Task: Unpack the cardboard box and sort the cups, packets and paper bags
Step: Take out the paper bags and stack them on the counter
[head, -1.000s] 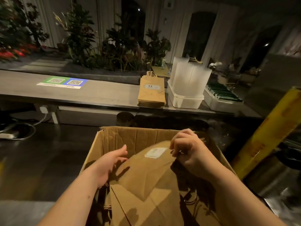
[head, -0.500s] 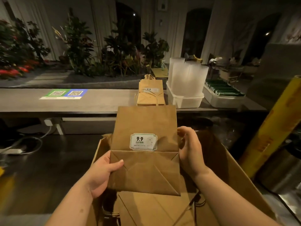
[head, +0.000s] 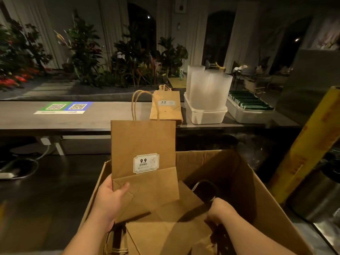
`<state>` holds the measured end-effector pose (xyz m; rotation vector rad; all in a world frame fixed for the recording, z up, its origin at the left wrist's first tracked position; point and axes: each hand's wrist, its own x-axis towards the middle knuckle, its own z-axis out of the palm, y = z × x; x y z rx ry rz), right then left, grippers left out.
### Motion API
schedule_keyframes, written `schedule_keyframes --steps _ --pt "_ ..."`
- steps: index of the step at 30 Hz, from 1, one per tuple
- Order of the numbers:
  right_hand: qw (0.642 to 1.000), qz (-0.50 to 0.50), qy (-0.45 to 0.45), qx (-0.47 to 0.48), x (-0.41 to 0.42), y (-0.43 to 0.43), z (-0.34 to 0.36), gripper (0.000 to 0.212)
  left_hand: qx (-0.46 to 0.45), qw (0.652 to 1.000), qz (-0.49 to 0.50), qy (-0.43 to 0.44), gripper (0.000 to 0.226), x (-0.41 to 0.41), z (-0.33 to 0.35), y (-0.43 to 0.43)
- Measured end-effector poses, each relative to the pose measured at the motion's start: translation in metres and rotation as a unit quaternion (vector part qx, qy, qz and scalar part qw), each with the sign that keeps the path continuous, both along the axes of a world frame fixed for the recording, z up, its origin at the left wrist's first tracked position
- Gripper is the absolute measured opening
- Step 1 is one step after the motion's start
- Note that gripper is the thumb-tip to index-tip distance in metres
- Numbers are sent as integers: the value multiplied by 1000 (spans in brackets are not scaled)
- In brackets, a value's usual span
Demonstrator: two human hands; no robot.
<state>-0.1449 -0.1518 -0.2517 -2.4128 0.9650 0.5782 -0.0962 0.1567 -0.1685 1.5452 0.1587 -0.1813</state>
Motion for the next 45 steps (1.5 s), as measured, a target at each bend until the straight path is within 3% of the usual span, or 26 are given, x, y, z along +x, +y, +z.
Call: schedule_keyframes --steps 4,7,9,12,15,17,19,22,24,26,29,31,34,37,39,41,43,45 --pt "973 18 -182 142 -2 -3 24 48 30 998 14 -47 37 -4 -1 -2" --pt "926 70 -299 220 -7 10 61 19 86 991 4 -99 61 -8 1 0" --pt "900 89 -357 232 -7 18 85 14 105 988 -10 -115 74 -10 1 3" --pt "872 148 -390 257 -10 33 124 11 88 989 -39 -112 59 -11 2 8" --pt "838 245 -359 330 -10 48 161 21 46 992 -96 -74 44 -14 4 11" --pt "849 282 -348 280 0 60 171 35 38 987 -145 -59 42 -17 4 9" --pt "875 268 -378 144 15 77 170 32 22 983 -175 -44 40 -20 4 4" --pt "864 253 -435 -31 30 100 158 21 1 980 -197 -24 31 -25 3 -4" --pt "858 252 -441 -80 36 110 149 20 12 976 -219 -21 33 -27 1 -5" --pt "861 233 -444 -81 40 115 144 21 60 964 -257 -34 36 -26 -4 -3" --pt "866 198 -454 -72 42 117 145 22 107 962 -251 -30 55 -24 -4 1" --pt "865 199 -454 -78 44 117 146 24 115 963 -242 -38 56 -24 -7 -1" --pt "860 198 -469 -45 46 116 149 29 87 974 -203 -40 47 -23 -8 -3" --pt "847 164 -498 83 37 99 146 38 83 982 -151 -80 43 -19 -6 -2" --pt "841 132 -520 70 23 77 133 20 42 989 -100 -97 39 -15 -6 1" --pt "878 84 -469 37 12 51 98 10 -6 995 -59 -84 35 -9 -8 4" --pt "957 71 -280 16 4 31 58 13 -18 996 -46 -72 33 -5 -10 4" --pt "992 98 -76 6 -3 20 25 28 -2 997 -42 -65 33 -5 -14 2"
